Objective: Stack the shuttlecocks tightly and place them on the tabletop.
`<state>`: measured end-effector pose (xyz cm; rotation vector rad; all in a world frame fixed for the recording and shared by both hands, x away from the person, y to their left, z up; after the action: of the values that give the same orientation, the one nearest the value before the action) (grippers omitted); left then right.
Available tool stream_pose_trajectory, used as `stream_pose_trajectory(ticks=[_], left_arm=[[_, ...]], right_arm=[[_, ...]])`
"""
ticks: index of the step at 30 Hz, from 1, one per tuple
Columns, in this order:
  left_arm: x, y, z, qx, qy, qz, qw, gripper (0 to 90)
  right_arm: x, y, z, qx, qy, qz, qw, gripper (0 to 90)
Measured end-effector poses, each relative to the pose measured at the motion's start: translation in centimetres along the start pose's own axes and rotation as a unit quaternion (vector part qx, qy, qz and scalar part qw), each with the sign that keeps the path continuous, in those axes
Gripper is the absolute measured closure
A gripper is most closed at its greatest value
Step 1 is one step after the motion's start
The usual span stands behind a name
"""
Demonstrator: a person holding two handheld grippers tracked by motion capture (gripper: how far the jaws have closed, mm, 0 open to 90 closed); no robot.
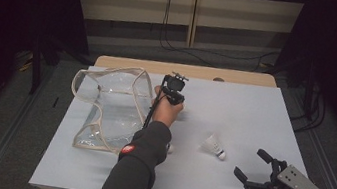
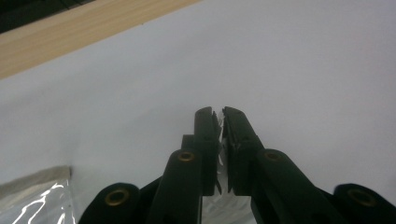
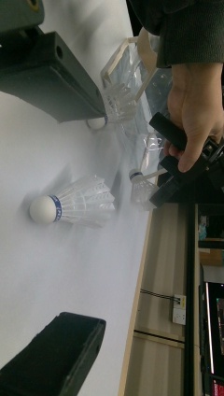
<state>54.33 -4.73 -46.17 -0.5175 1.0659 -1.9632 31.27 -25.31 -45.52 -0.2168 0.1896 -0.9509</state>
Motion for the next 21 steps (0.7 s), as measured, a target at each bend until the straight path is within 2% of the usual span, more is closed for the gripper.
stream_pose_trajectory(ticks=[2,8,12,21], left_arm=[[0.5,0.1,0.1,0.006,0.007,-0.015,0.9998,84.3],[1.5,0.2,-0.1,-0.003,0.031,-0.029,0.9991,84.3],[1.9,0.1,0.0,0.002,0.046,-0.037,0.9983,83.8],[2.3,0.3,-0.3,-0.007,0.057,-0.044,0.9974,81.8]], right_arm=[[0.0,0.0,0.0,0.0,0.0,0.0,1.0,0.9],[0.0,0.0,0.0,-0.001,0.001,0.0,1.0,0.9],[0.0,0.0,0.0,-0.001,0.001,0.001,1.0,0.9],[0.0,0.0,0.0,-0.001,0.0,-0.001,1.0,0.9]])
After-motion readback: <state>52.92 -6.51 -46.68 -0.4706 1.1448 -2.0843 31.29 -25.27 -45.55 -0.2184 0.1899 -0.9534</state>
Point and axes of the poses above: each handheld gripper's, and its own axes: y roughly forward along the jaws, z roughly out of its top, x roughly to its right, the point moved 9 cm from there along y, roughly forward along the jaws, and after that the axes turned 8 degrees about -x, right-handed, at the moved point
